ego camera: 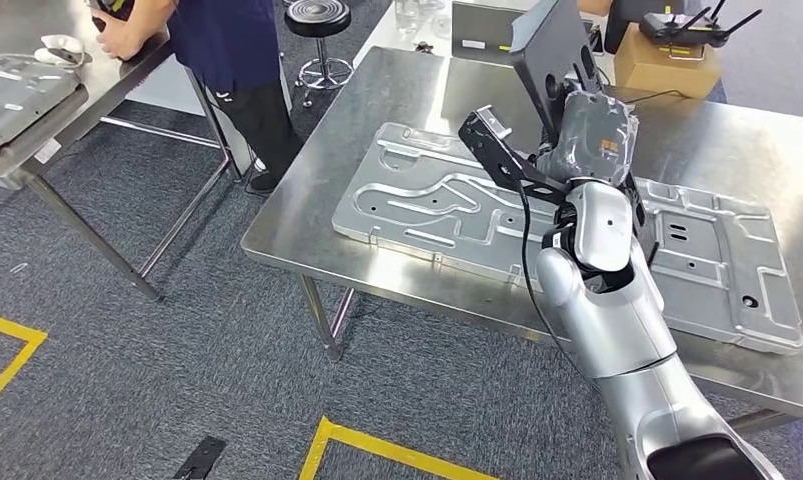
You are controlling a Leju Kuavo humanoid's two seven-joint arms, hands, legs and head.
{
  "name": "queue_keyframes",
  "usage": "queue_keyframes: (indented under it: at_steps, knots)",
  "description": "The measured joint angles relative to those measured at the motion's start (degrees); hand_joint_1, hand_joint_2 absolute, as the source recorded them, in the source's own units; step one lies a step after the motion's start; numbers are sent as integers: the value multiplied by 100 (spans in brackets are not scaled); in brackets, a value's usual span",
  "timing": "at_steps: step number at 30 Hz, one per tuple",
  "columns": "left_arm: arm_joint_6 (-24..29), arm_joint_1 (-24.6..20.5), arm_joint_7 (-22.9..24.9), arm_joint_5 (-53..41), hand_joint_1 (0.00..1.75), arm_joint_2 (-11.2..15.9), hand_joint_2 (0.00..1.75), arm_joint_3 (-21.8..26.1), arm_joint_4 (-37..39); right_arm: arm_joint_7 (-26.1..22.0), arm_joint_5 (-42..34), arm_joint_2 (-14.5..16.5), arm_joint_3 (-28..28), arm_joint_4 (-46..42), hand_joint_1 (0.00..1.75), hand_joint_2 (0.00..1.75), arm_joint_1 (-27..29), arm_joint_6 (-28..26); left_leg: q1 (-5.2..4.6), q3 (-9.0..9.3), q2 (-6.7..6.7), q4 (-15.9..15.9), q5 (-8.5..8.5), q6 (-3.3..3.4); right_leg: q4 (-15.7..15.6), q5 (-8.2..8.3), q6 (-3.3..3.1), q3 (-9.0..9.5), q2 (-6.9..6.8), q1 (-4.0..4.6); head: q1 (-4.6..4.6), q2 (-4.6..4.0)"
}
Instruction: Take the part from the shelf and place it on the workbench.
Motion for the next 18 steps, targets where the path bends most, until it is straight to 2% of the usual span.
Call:
queue_keyframes:
  at_steps: [2,5,7,9,11,12,13,14,16,17,18]
  knots:
    - [-1,-8,2,3,0,2,175,-8,0,-1,0,8,0,11,175,175,-23,15,-11,174,18,-580,252,29,54,-105,79,48,6,-4,0,0]
    - [-4,-6,7,14,0,5,175,-19,-1,-1,0,19,0,37,175,175,-48,34,-35,245,12,-689,211,187,102,-173,190,70,11,16,1,0]
    - [-4,-8,8,26,0,5,175,-22,-1,0,0,24,0,45,175,175,-73,37,-22,315,1,-705,196,269,273,-245,241,26,6,3,3,0]
    - [-5,-22,8,38,0,5,175,-26,-1,-1,0,30,0,61,175,175,-110,48,-22,383,-5,-715,153,323,815,-438,287,-278,0,-17,4,0]
    - [-8,-27,10,44,0,7,175,-29,-1,0,0,38,0,97,175,175,-125,76,-30,448,-13,-714,83,345,1504,-686,309,-758,-2,-23,3,0]
    - [-11,-25,13,45,0,7,175,-29,-1,1,0,39,0,120,175,175,-123,88,-34,492,-21,-714,42,348,1680,-724,306,-933,-2,-24,4,0]
    - [-15,-22,15,45,0,8,175,-29,-1,2,0,39,0,143,175,175,-122,97,-40,551,-34,-713,-5,347,1663,-651,291,-1021,-2,-23,4,0]
    - [-19,-21,16,45,0,8,175,-29,-1,3,0,39,0,161,175,175,-127,99,-49,620,-47,-714,-54,343,1436,-453,261,-1000,-2,-13,4,0]
    - [-26,-17,17,46,0,-3,175,-31,1,2,0,39,0,187,175,175,-148,98,-64,761,-64,-721,-161,327,691,125,151,-809,-5,39,1,0]
    - [-29,-20,17,48,0,-12,175,-31,1,1,0,42,1,200,175,175,-163,100,-66,803,-68,-734,-202,309,378,320,96,-726,-10,75,1,0]
    - [-34,-22,20,48,0,-18,175,-32,2,-1,0,47,2,211,175,175,-175,102,-57,826,-64,-763,-231,281,187,443,50,-681,-17,110,-2,0]
